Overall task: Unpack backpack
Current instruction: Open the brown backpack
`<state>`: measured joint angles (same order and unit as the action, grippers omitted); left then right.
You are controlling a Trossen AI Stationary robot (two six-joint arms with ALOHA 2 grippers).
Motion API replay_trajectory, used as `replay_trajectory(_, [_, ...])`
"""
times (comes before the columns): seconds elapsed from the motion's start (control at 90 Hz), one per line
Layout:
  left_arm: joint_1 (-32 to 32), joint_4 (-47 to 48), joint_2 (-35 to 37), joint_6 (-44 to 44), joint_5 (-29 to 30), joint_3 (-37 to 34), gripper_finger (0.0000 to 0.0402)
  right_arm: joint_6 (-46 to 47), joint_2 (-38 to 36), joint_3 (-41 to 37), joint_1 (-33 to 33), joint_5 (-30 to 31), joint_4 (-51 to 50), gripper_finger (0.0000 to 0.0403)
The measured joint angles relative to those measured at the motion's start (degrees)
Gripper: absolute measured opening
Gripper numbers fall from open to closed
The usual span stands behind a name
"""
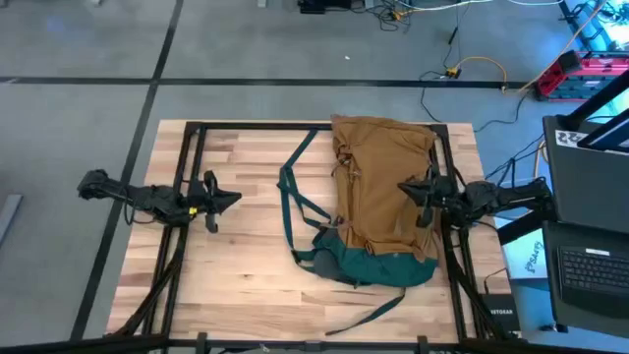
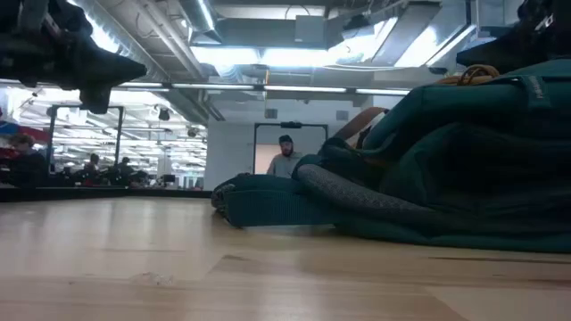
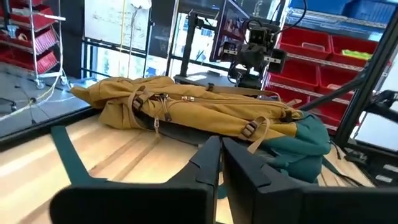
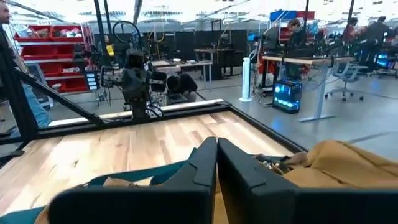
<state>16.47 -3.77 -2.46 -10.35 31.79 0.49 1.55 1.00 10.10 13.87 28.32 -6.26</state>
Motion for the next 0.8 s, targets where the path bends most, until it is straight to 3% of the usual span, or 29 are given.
replay_trajectory(0.3, [0.02, -0.02, 0.0, 1.81, 0.0, 0.02, 0.0004, -6.47, 8.25, 10.09, 0.0, -2.39, 0.84, 0.0])
replay_trajectory(0.444, [0.01, -0.02, 0.0, 1.81, 0.33, 0.01, 0.0004, -6.56, 21.7, 17.52, 0.0, -2.0, -3.53, 0.0])
replay_trajectory(0.656, [0.02, -0.02, 0.0, 2.24, 0.44, 0.02, 0.0004, -6.3, 44.91, 29.81, -0.01, 3.42, -13.24, 0.0])
replay_trajectory(0.8, [0.02, -0.02, 0.0, 2.25, 0.46, 0.02, 0.0004, -6.6, 56.42, 36.62, -0.02, 5.85, -15.94, 0.0002])
